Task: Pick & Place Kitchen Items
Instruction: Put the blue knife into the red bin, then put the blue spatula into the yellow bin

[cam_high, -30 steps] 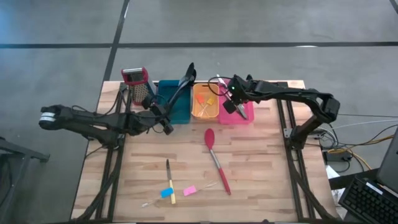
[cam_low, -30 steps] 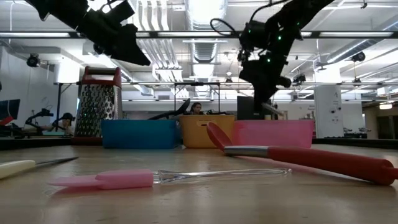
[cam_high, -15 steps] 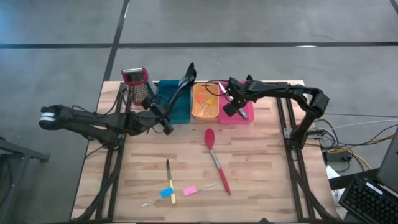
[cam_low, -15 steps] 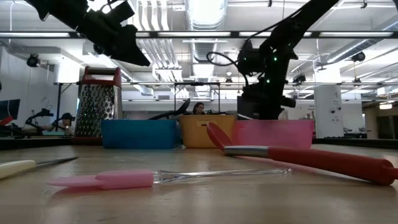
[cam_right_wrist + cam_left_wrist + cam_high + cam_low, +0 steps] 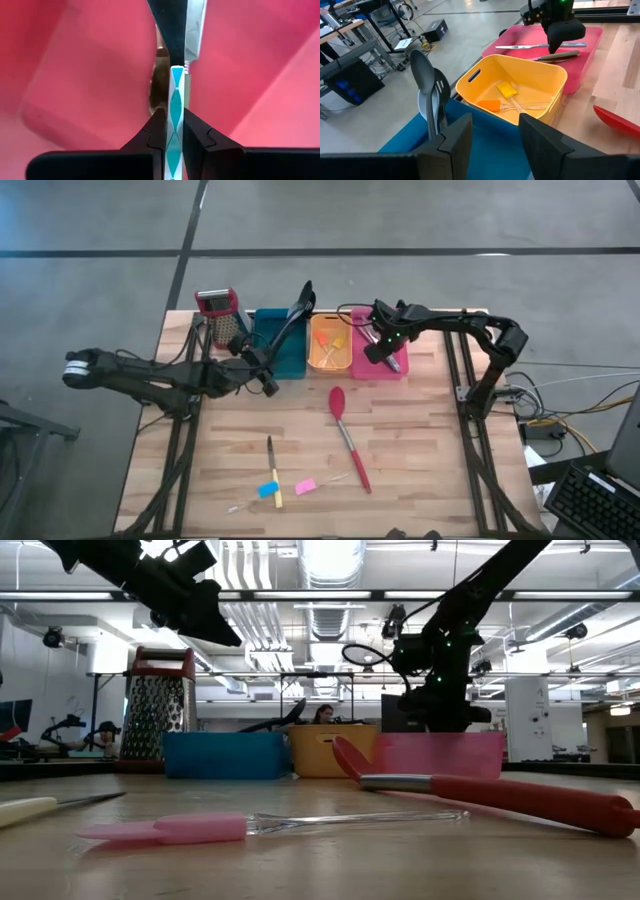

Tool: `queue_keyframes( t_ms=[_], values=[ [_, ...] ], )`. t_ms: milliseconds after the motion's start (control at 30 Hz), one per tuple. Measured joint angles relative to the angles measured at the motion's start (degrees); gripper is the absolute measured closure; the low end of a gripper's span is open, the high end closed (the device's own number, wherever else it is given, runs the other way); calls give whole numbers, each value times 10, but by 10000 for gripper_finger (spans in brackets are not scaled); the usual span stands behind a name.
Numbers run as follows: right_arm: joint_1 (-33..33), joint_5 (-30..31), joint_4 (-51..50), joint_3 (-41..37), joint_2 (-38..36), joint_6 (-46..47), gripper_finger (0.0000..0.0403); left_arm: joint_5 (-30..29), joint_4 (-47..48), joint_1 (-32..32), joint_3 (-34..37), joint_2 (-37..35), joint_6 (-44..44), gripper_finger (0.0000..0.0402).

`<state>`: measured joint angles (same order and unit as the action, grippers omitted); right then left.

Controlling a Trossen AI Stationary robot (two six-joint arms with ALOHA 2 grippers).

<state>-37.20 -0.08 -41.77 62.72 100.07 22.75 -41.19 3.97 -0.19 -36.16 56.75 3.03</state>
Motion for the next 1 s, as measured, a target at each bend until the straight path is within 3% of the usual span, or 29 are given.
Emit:
queue_keyframes(
  t_ms=[233, 400, 700, 1000],
  values=[
    [1, -36, -1, 7, 44, 1, 379, 0, 0, 0, 0, 0, 0, 234],
    [0, -31, -15, 24, 66, -3, 377, 0, 0, 0, 0, 0, 0, 234],
    [1, -28, -19, 36, 58, -6, 288, 0, 0, 0, 0, 0, 0, 234],
    [1, -30, -128, 91, 41, -7, 247, 0, 1, 0, 0, 0, 0, 234]
  ],
)
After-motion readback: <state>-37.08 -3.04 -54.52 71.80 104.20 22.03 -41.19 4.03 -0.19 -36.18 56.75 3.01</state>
